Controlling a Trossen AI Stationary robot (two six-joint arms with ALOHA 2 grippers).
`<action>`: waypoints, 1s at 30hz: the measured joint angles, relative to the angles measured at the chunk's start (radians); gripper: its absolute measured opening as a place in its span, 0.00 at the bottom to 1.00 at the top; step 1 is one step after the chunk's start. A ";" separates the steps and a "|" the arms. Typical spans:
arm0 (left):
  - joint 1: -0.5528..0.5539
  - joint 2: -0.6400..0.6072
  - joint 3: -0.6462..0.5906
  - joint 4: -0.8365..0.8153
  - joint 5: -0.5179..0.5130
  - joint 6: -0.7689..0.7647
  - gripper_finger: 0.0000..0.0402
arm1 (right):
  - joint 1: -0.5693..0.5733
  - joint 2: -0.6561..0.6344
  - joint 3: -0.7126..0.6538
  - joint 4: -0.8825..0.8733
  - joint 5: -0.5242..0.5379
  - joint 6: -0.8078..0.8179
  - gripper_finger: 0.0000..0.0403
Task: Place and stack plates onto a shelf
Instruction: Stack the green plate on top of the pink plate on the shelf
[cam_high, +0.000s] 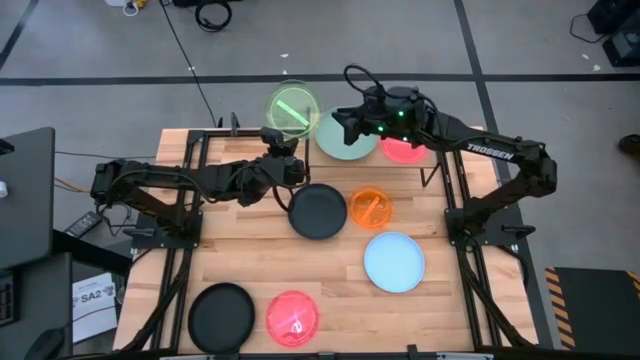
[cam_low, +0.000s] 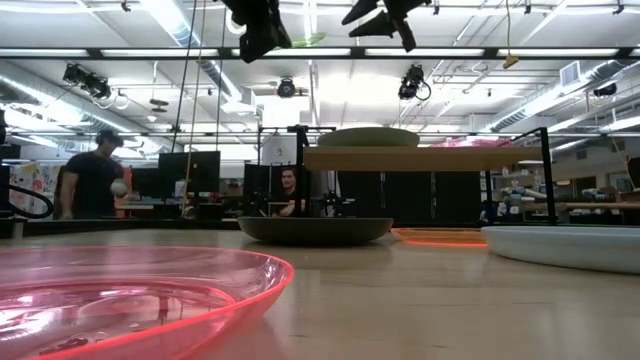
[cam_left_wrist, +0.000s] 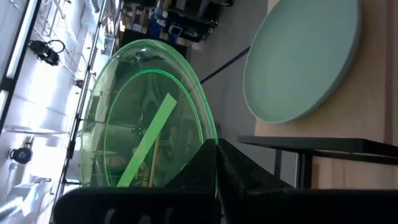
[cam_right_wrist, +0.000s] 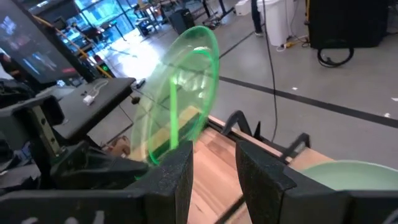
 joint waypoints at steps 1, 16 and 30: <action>0.000 0.000 0.000 0.000 0.001 0.000 0.02 | 0.003 0.007 0.000 0.016 0.000 0.000 0.32; 0.000 0.000 0.000 -0.001 0.002 0.003 0.02 | 0.004 0.080 -0.001 0.140 -0.006 -0.004 0.32; 0.000 0.001 0.000 0.000 0.013 0.003 0.02 | 0.004 0.103 -0.001 0.173 -0.016 -0.011 0.27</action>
